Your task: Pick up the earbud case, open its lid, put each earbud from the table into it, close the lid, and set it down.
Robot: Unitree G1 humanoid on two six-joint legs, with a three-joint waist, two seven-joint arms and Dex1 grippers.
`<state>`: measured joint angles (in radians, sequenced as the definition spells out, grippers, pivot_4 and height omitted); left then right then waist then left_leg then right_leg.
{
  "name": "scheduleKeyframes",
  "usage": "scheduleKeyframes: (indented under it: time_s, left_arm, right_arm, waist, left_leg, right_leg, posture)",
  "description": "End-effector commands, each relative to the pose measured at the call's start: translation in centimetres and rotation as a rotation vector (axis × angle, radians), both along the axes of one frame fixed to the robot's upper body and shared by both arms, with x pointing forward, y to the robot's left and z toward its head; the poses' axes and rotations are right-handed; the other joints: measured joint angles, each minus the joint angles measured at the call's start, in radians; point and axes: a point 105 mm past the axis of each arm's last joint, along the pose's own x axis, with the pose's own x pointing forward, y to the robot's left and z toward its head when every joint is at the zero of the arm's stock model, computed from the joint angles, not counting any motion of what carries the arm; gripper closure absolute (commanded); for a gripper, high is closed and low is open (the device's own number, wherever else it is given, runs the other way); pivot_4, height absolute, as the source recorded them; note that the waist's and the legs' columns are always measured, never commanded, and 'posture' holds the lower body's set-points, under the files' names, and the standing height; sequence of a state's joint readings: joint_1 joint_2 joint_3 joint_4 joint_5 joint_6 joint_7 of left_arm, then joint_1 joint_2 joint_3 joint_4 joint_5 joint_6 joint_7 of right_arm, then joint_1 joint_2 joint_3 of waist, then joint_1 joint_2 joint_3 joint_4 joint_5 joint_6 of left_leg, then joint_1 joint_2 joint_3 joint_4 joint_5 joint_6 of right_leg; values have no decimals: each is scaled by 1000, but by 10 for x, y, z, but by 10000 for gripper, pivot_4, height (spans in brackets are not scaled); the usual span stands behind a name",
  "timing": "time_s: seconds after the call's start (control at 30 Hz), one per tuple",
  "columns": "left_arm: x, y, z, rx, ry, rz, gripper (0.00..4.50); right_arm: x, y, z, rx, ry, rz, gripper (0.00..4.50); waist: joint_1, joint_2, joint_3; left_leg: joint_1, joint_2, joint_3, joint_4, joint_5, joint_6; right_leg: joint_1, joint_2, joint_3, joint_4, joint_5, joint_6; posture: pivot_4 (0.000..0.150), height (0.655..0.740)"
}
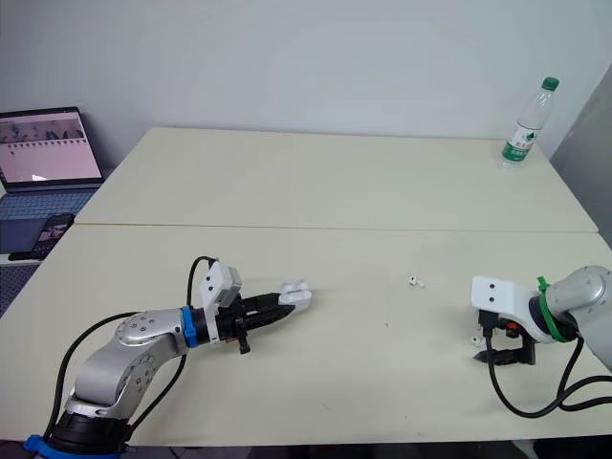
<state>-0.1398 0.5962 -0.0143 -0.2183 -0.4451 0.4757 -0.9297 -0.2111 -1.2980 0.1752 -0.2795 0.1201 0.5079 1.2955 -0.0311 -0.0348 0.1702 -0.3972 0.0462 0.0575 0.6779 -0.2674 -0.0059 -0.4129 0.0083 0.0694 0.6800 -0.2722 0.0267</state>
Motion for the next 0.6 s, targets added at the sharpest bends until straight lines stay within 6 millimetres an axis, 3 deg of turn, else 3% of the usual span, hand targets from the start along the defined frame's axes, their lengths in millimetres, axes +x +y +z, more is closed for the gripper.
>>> scheduleKeyframes:
  time_s: [0.03,0.6]
  left_arm:
    - [1,-1,6,-6,-38,-10,36860]
    - [-1,2,4,-11,-46,3,36860]
  right_arm:
    - [2,-7,6,-51,-21,104,256]
    - [23,-1,-9,-128,-8,253,256]
  waist:
    - [0,0,0]
    - [0,1,0]
  left_leg:
    - [0,0,0,0,0,0]
    - [0,0,0,0,0,0]
  right_leg:
    - [0,0,0,0,0,0]
    - [0,0,0,0,2,-3]
  posture:
    - [1500,7362]
    - [1500,7362]
